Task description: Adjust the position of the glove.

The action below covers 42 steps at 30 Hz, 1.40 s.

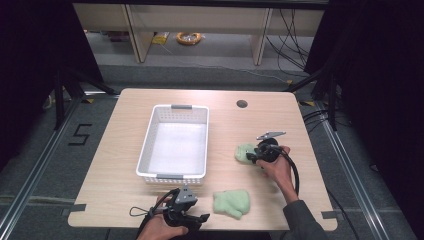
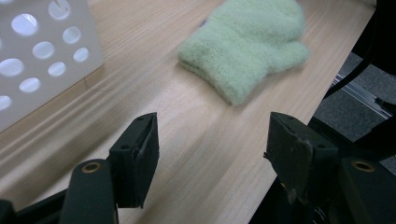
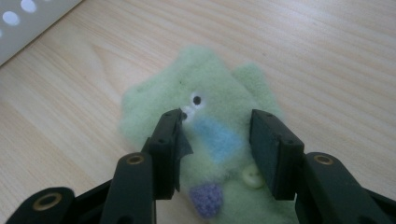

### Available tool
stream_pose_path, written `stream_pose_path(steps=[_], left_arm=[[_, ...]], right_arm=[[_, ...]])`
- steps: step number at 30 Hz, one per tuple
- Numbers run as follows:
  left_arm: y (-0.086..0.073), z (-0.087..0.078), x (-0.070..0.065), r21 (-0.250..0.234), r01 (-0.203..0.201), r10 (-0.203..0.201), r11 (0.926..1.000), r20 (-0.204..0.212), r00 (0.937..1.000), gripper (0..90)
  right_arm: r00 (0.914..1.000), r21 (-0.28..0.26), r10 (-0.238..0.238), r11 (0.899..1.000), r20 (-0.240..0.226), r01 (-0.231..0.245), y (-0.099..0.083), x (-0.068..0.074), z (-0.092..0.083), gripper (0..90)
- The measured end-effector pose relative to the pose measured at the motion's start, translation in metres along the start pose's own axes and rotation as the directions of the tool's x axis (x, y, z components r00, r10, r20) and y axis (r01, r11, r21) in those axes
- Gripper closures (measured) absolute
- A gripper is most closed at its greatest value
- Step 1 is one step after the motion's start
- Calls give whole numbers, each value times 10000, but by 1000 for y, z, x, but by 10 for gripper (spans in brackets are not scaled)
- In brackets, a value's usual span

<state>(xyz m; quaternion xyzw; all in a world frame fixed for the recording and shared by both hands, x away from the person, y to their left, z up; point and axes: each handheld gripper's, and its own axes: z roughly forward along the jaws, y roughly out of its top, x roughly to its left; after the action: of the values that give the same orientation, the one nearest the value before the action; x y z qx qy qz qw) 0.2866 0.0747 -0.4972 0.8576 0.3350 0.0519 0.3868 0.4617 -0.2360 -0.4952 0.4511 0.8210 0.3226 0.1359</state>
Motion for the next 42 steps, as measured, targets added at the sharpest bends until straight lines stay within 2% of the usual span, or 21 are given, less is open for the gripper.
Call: stream_pose_path(steps=[2,3,8,9,10,11,13,14,15,16,17,18,19,21,24,25,27,29,31,35,42], left_arm=[[0,0,0,27,-71,71,10000,79,9999,341],[0,1,-1,-20,158,-158,9999,93,9998,341],[0,1,-1,19,-95,95,10000,3,10000,342],[-1,2,-2,-88,193,-192,9998,32,9998,342],[-1,2,-2,-99,154,-154,9998,2,9999,344],[0,1,1,36,-154,155,9999,-93,9998,345],[0,1,1,16,-141,141,9999,-82,9999,346],[0,1,1,13,-139,139,9999,-78,9999,346],[0,0,0,-19,-124,124,9999,-15,9999,347],[0,0,0,-51,-117,116,9999,-54,9999,347],[0,0,1,-35,-156,156,9999,6,9999,347],[0,0,0,-140,-25,25,9999,-1,10000,348],[0,0,0,-144,-2,2,9999,-10,10000,349],[0,-1,-1,-233,244,-244,9994,27,9997,349],[1,-3,1,-174,-84,83,9998,-59,9999,350],[1,-3,1,-174,-104,102,9998,-82,9999,350],[1,-3,0,-267,40,-42,9996,-50,10000,350],[1,-3,-1,-314,169,-171,9994,-46,9998,350],[2,-4,-2,-353,-16,15,9994,-27,10000,351],[4,-5,-4,-415,13,-13,9991,-12,10000,350],[11,-4,-10,-841,128,-132,9964,-50,9999,354]], right_arm=[[10000,58,85,9999,-16,-85,0,0,0,560],[9999,154,164,9997,12,-164,-1,1,1,567],[9994,-123,340,9993,-10,-340,-3,1,3,652],[9992,79,395,9992,-22,-395,-3,1,2,675],[9993,56,383,9993,-53,-382,-3,1,2,713],[9995,-40,283,9996,-104,-284,-3,0,3,742],[9983,-118,510,9986,-270,-513,-5,0,2,793],[9993,-426,244,9988,-284,-256,-7,-3,5,806],[9977,-675,613,9957,-290,-631,-9,-2,6,823],[9977,-675,613,9957,-290,-631,-9,-2,6,823],[9992,-416,222,9989,-322,-235,-8,-5,2,829],[9992,-642,244,9976,-322,-265,-8,-3,1,835],[9967,-619,727,9953,-351,-748,-7,1,0,837],[9980,-473,473,9977,-425,-493,-5,3,-8,839],[9959,-781,681,9943,-597,-727,-3,14,-21,840],[9980,-946,232,9951,-592,-288,-3,13,-25,839],[9944,-1497,139,9883,-1044,-295,-2,23,-41,839],[9943,-1550,52,9877,-1061,-217,-3,28,-46,839],[9922,-1774,-178,9841,-1237,-44,-4,38,-55,839],[9854,-1835,-298,9830,-1678,-15,-16,63,-75,839],[9691,-1833,-729,9826,-2356,294,-40,92,-89,838]])
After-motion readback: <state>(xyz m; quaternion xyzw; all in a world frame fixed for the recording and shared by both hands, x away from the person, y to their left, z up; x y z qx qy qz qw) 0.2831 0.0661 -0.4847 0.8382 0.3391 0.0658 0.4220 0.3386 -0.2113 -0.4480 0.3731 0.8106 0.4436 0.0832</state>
